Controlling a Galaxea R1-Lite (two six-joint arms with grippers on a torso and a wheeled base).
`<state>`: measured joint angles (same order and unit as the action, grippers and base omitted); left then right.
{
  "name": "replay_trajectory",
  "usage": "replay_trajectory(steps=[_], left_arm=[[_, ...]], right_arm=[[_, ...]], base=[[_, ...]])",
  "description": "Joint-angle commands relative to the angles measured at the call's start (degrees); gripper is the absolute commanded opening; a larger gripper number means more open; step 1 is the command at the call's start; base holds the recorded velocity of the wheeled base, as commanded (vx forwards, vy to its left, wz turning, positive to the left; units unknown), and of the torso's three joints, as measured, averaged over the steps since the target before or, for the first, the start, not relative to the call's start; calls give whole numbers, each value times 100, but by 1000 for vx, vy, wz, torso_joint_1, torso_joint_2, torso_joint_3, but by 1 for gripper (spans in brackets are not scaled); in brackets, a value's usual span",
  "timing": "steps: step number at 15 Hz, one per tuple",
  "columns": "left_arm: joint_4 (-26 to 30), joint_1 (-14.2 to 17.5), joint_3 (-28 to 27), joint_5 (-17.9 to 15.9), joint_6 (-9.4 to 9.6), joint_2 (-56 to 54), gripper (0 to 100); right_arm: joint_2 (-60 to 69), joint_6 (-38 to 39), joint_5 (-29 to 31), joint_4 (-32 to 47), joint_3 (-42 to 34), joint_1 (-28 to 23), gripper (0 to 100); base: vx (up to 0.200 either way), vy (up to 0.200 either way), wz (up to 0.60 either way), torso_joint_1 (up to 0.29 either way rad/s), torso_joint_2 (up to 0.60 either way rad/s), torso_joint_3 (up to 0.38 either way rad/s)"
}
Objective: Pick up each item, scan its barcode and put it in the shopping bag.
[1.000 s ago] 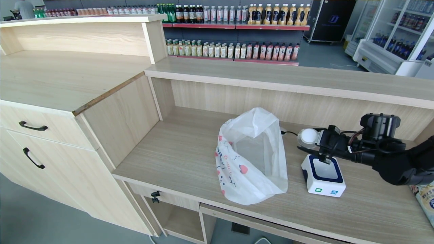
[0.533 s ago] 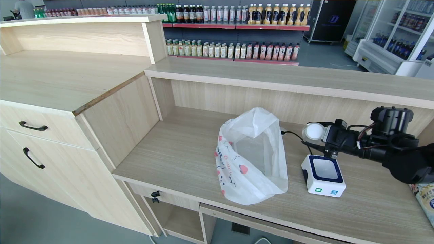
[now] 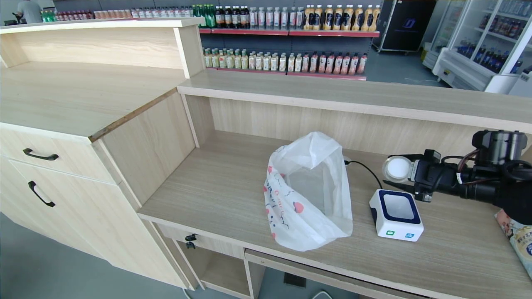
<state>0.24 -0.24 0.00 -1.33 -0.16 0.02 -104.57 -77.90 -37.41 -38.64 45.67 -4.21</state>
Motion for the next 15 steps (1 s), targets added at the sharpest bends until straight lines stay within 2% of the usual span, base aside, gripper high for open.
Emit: replay_trajectory(steps=[1, 15], left_arm=[[2, -2, 0, 1, -2, 6, 100], [2, -2, 0, 1, -2, 6, 100]], right_arm=[[95, -6, -3, 15, -14, -28, 0], [183, -15, 94, 24, -181, -72, 0]], base=[[0, 0, 0, 0, 0, 0], [0, 0, 0, 0, 0, 0]])
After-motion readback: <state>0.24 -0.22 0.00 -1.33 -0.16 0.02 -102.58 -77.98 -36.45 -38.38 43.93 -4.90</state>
